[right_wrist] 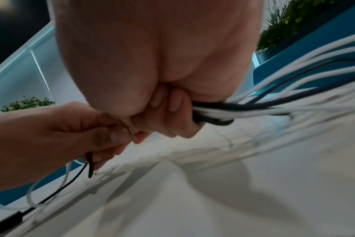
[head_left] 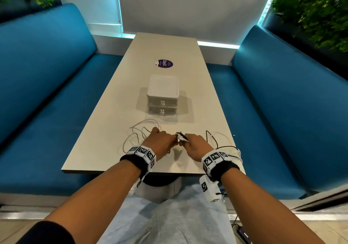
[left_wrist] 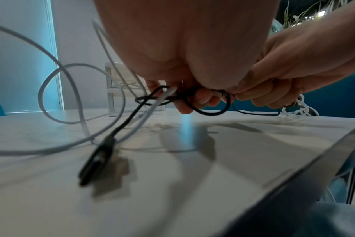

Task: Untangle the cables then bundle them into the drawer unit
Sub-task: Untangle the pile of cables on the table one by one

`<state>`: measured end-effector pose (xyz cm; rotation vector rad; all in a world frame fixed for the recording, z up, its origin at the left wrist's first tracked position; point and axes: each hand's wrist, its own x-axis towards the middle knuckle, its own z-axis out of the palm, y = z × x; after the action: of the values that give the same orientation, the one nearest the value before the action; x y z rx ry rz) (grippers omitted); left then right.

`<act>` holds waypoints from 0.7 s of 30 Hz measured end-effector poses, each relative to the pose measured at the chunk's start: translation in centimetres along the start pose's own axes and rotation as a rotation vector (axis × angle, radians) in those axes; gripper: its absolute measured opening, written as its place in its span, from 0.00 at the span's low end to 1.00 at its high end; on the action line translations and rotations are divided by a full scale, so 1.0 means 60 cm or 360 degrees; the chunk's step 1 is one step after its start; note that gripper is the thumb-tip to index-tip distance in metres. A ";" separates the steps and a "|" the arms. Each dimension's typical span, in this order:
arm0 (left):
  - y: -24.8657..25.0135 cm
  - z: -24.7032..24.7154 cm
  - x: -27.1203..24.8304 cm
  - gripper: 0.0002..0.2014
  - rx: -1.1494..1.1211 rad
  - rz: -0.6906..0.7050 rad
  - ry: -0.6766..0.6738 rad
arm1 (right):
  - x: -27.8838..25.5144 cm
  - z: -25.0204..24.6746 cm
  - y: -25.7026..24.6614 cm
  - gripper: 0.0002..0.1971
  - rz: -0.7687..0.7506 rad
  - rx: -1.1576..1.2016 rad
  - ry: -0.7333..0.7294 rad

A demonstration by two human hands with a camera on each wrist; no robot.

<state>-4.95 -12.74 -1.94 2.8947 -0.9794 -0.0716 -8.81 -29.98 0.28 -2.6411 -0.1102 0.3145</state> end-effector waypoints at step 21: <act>-0.025 -0.016 0.022 0.07 0.0293 -0.0011 -0.0012 | 0.013 -0.032 0.042 0.09 0.0431 -0.0253 0.0379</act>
<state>-2.95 -12.28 -1.13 3.0654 -1.0293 0.0081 -7.54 -32.96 0.57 -2.8299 0.3149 0.0784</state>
